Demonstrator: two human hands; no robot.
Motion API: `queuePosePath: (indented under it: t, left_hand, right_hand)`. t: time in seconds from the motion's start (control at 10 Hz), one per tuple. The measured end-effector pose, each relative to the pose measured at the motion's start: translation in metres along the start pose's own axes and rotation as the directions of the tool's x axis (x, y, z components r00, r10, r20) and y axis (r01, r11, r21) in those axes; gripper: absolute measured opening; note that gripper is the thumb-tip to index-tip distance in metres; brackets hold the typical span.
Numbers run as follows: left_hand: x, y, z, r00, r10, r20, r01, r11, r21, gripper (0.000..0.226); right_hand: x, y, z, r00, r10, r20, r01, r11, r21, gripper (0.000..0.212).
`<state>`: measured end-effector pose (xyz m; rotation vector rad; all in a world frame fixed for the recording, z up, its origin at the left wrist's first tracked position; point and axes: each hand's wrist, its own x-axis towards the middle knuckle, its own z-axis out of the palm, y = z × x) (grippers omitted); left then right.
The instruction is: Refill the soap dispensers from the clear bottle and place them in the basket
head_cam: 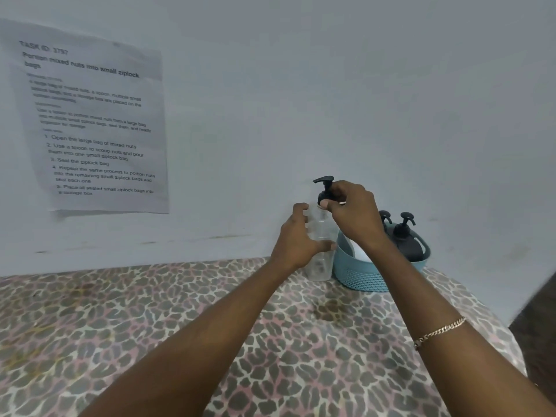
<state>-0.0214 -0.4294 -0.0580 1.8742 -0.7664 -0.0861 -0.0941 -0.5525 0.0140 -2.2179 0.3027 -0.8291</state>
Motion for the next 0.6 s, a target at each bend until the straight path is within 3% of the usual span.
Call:
queuePosePath:
  t: [0.4,0.6]
  left_hand:
    - [0.004,-0.001,0.006,1.0,-0.026,0.009,0.026,0.999,0.033,0.105]
    - [-0.009,0.015,-0.011,0.999,-0.051,-0.005,0.051,0.994,0.095,0.12]
  right_hand:
    - [0.001,0.008,-0.001,1.0,0.019,-0.009,-0.019,1.0,-0.004,0.02]
    - [-0.014,-0.008,-0.008,0.996,0.082,-0.019,-0.08,0.99,0.116,0.045]
